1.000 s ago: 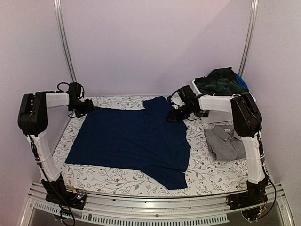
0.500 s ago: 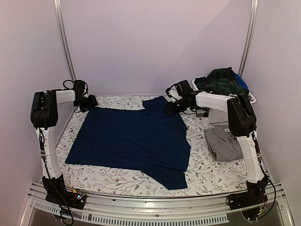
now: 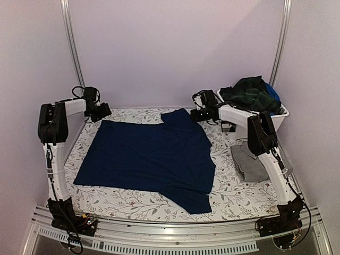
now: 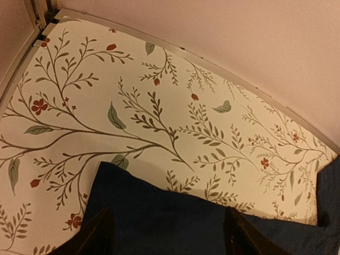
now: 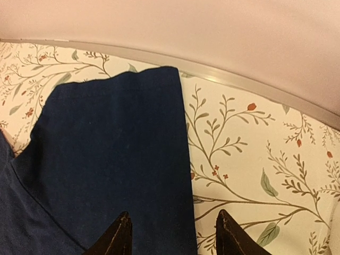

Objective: Fold and stack the mixed laundry pile
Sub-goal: Pick up the flattened T-shirt from the center of the board.

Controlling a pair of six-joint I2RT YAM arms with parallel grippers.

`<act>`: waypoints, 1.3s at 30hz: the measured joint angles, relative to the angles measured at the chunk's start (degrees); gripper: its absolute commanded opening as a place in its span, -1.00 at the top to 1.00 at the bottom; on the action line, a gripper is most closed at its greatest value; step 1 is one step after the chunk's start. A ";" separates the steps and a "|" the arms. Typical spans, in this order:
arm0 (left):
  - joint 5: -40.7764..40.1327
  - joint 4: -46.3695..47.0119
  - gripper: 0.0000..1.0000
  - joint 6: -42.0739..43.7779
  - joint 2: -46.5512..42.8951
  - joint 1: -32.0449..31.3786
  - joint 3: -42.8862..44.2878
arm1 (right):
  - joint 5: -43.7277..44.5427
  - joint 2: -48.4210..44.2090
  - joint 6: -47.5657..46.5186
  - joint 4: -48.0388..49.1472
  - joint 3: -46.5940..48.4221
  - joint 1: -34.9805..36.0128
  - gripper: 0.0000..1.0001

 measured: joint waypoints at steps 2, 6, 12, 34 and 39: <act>-0.15 -0.26 -0.40 0.24 0.00 0.04 0.52 | 0.35 1.38 -0.07 -0.11 0.02 0.04 -0.01; -0.26 -0.98 -0.41 0.44 0.20 0.17 1.49 | 0.94 3.85 -0.11 -0.83 1.86 0.22 -0.01; -0.37 -2.34 -0.44 0.74 1.97 0.28 4.11 | 3.61 5.75 -0.46 -2.75 5.81 0.42 -0.06; -1.77 -8.57 -0.47 2.82 7.19 2.16 10.36 | -2.23 7.13 -0.63 -9.22 8.24 -0.57 0.79; -0.83 -8.61 -0.47 3.34 7.91 4.31 10.34 | -5.31 7.13 -0.72 -9.18 8.24 -1.18 0.96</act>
